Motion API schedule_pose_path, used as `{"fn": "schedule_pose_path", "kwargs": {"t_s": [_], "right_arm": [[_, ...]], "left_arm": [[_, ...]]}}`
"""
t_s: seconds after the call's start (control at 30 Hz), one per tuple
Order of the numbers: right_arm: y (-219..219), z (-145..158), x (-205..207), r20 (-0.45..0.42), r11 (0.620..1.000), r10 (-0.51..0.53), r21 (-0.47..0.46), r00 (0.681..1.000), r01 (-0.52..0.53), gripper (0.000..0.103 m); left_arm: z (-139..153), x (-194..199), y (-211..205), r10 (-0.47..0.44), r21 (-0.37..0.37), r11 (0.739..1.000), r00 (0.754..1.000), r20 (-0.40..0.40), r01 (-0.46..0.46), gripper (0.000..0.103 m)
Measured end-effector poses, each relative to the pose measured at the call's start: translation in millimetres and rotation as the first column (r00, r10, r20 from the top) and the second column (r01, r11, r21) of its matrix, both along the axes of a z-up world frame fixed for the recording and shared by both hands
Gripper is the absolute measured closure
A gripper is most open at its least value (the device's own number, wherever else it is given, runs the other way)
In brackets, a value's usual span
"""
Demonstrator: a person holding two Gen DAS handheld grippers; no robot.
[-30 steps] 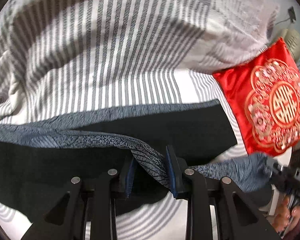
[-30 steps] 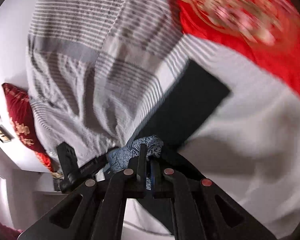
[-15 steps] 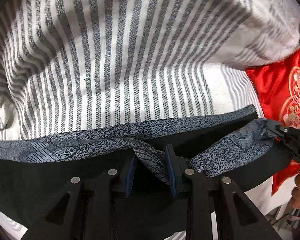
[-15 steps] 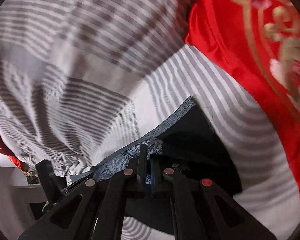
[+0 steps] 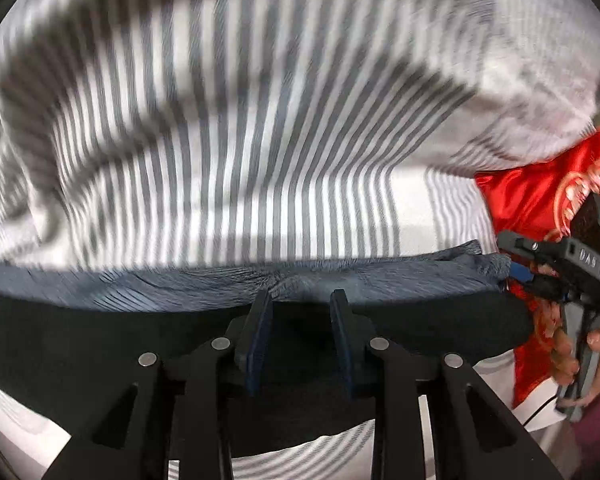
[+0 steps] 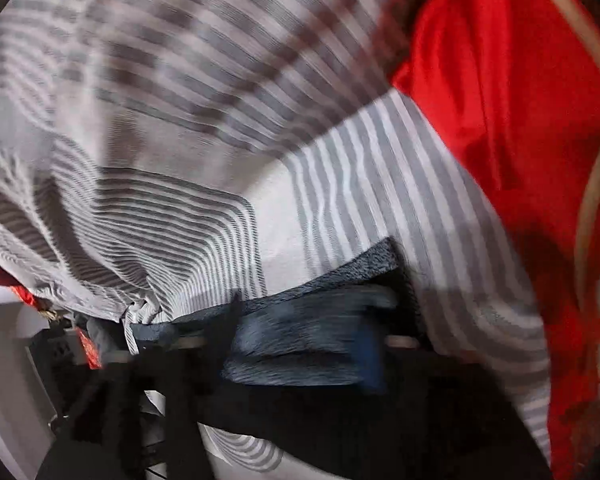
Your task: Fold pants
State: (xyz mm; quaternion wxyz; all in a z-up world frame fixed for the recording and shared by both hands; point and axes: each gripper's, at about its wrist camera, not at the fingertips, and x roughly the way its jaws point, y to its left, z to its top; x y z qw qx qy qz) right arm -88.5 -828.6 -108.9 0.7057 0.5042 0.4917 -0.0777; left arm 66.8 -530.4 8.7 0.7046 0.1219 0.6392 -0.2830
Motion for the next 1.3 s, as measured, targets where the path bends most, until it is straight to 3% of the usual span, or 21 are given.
{"fn": "schedule_pose_path", "kwargs": {"t_s": [0.07, 0.1, 0.17, 0.33, 0.4, 0.5, 0.57, 0.6, 0.63, 0.7, 0.8, 0.9, 0.93, 1.0, 1.03, 1.1, 1.13, 1.2, 1.27, 1.3], "right_arm": [[-1, 10, -5, -0.003, 0.999, -0.02, -0.044, 1.0, 0.02, 0.022], [-2, 16, -8, 0.0, 0.998, -0.025, -0.052, 1.0, 0.025, 0.022], [1, 27, -17, 0.012, 0.998, -0.017, -0.057, 1.0, 0.018, 0.022], [24, 36, -29, 0.054, 0.999, 0.043, -0.004, 0.998, -0.043, 0.022], [38, 30, -22, 0.074, 0.995, 0.093, 0.028, 0.993, -0.095, 0.022], [52, 7, -3, 0.037, 0.985, 0.164, 0.04, 0.986, -0.166, 0.022], [43, -9, 4, -0.044, 0.985, 0.167, -0.03, 0.985, -0.168, 0.023], [40, -10, 4, -0.088, 0.983, 0.154, -0.084, 0.984, -0.162, 0.026], [32, -7, 3, -0.094, 0.983, 0.133, -0.112, 0.987, -0.143, 0.04], [25, 5, -1, -0.072, 0.983, 0.117, -0.135, 0.991, -0.125, 0.04], [27, 24, -8, -0.084, 0.954, 0.161, -0.24, 0.983, -0.177, 0.04], [25, 21, -9, -0.044, 0.97, 0.175, -0.161, 0.983, -0.18, 0.047], [25, 14, -6, -0.037, 0.976, 0.183, -0.117, 0.982, -0.186, 0.058], [27, 0, 3, -0.065, 0.975, 0.202, -0.081, 0.977, -0.207, 0.06], [25, -6, 11, -0.101, 0.969, 0.209, -0.111, 0.973, -0.219, 0.061], [13, -10, 22, -0.175, 0.944, 0.184, -0.242, 0.967, -0.223, 0.077], [4, -6, 25, -0.186, 0.939, 0.153, -0.278, 0.97, -0.202, 0.079], [-3, 5, 25, -0.153, 0.944, 0.144, -0.275, 0.978, -0.182, 0.077], [1, 19, 22, -0.16, 0.927, 0.179, -0.304, 0.971, -0.221, 0.056], [4, 22, 19, -0.174, 0.917, 0.193, -0.319, 0.966, -0.241, 0.052]], "left_arm": [[13, -3, -4, -0.032, 0.007, 0.999, 0.997, 0.077, 0.032, 0.026], [20, -6, -6, -0.063, 0.015, 0.998, 0.989, 0.133, 0.062, 0.026], [21, -9, -7, -0.099, 0.044, 0.995, 0.982, 0.162, 0.093, 0.026], [-8, -19, -2, -0.119, 0.12, 0.988, 0.982, 0.144, 0.102, 0.026], [-24, -24, -3, -0.111, 0.135, 0.986, 0.986, 0.128, 0.093, 0.026], [-49, -35, -10, -0.123, 0.175, 0.98, 0.984, 0.127, 0.1, 0.026], [-64, -41, -14, -0.145, 0.211, 0.971, 0.981, 0.126, 0.116, 0.026], [-74, -44, -15, -0.161, 0.252, 0.959, 0.979, 0.125, 0.126, 0.026], [-79, -46, -16, -0.168, 0.269, 0.954, 0.978, 0.122, 0.13, 0.026], [-77, -49, -18, -0.172, 0.261, 0.956, 0.976, 0.134, 0.133, 0.026], [-66, -53, -30, -0.185, 0.226, 0.963, 0.969, 0.164, 0.146, 0.026], [-64, -56, -45, -0.195, 0.204, 0.966, 0.968, 0.161, 0.16, 0.026], [-66, -58, -51, -0.201, 0.2, 0.965, 0.967, 0.159, 0.168, 0.026], [-72, -61, -62, -0.218, 0.209, 0.961, 0.962, 0.165, 0.182, 0.026], [-77, -62, -64, -0.224, 0.221, 0.958, 0.96, 0.169, 0.184, 0.026], [-83, -63, -68, -0.219, 0.231, 0.957, 0.962, 0.166, 0.178, 0.026], [-85, -62, -68, -0.212, 0.228, 0.958, 0.964, 0.16, 0.173, 0.026], [-86, -63, -69, -0.203, 0.22, 0.961, 0.966, 0.159, 0.166, 0.026], [-82, -64, -69, -0.223, 0.231, 0.956, 0.958, 0.179, 0.179, 0.026], [-80, -64, -69, -0.225, 0.23, 0.956, 0.957, 0.18, 0.182, 0.026]]}}
